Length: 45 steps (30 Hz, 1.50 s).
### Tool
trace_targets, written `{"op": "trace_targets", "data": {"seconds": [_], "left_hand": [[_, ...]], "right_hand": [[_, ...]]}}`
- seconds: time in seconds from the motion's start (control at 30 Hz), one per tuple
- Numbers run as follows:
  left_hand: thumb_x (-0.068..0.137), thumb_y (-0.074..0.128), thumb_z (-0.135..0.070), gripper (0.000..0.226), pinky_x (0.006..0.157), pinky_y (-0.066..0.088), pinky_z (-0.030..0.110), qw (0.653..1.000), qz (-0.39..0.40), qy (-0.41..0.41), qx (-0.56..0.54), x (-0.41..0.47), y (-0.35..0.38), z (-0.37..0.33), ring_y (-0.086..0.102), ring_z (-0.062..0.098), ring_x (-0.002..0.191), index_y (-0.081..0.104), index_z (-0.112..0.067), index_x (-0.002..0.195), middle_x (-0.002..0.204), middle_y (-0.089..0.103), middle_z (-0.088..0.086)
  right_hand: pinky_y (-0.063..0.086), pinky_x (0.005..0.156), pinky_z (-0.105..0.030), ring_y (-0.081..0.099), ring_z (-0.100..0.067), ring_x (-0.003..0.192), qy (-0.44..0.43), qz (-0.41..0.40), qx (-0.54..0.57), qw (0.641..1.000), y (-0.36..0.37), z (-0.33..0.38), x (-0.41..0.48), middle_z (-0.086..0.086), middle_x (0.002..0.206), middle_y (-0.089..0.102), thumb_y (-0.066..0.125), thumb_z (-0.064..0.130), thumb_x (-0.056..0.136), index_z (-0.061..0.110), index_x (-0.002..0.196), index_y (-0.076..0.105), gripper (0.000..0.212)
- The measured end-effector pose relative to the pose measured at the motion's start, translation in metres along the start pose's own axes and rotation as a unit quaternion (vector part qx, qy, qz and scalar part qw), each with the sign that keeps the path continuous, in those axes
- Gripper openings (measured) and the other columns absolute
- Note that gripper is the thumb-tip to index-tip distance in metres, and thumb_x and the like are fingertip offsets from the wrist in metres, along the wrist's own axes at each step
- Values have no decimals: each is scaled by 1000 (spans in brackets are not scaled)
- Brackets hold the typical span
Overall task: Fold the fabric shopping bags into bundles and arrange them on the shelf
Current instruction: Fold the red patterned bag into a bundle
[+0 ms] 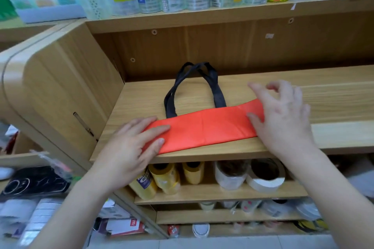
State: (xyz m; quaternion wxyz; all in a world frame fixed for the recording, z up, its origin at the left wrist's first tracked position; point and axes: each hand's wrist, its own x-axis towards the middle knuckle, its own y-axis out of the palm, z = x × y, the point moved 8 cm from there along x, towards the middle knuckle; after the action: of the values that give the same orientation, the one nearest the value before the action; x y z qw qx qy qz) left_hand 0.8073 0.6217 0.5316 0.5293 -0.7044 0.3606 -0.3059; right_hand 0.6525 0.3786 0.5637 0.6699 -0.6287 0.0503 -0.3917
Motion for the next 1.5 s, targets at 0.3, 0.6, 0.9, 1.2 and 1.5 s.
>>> {"op": "trace_targets", "data": {"seconds": [0.3,0.6,0.9,1.2,1.5], "left_hand": [[51,88,-38,92,64,57,43,977,-42,25,207,-34,3,-23,62,31,101,55,-25,136,127,62,5],[68,82,-20,72,95,52,38,898,-241,72,-360,-45,-78,-61,65,19,112,53,-34,132,115,69,-9],[90,67,-35,51,89,41,21,966,-113,-111,-205,7,-10,-59,56,12,120,48,-29,137,123,62,-12],[81,67,-45,61,100,45,47,972,-185,71,127,5,-19,-87,49,30,127,54,-19,135,135,54,7],[51,82,-6,73,93,52,39,972,-86,178,130,-3,10,-87,67,25,110,67,-9,122,123,68,8]], "right_hand": [[45,104,-50,51,-26,132,-249,110,1,962,47,96,-59,-11,142,54,28,76,81,12,138,54,90],[51,64,-40,63,-10,71,-88,83,416,901,28,82,-60,5,73,67,52,46,93,17,79,70,37],[55,73,-46,63,-18,75,26,51,446,893,14,62,-47,15,91,60,70,23,87,54,122,38,56],[33,108,-52,32,-29,138,22,180,150,972,39,58,-12,-2,151,39,65,50,86,23,155,-3,101],[49,102,-42,60,-20,115,43,255,461,849,56,67,23,-2,129,59,80,23,80,33,151,27,90]]}}
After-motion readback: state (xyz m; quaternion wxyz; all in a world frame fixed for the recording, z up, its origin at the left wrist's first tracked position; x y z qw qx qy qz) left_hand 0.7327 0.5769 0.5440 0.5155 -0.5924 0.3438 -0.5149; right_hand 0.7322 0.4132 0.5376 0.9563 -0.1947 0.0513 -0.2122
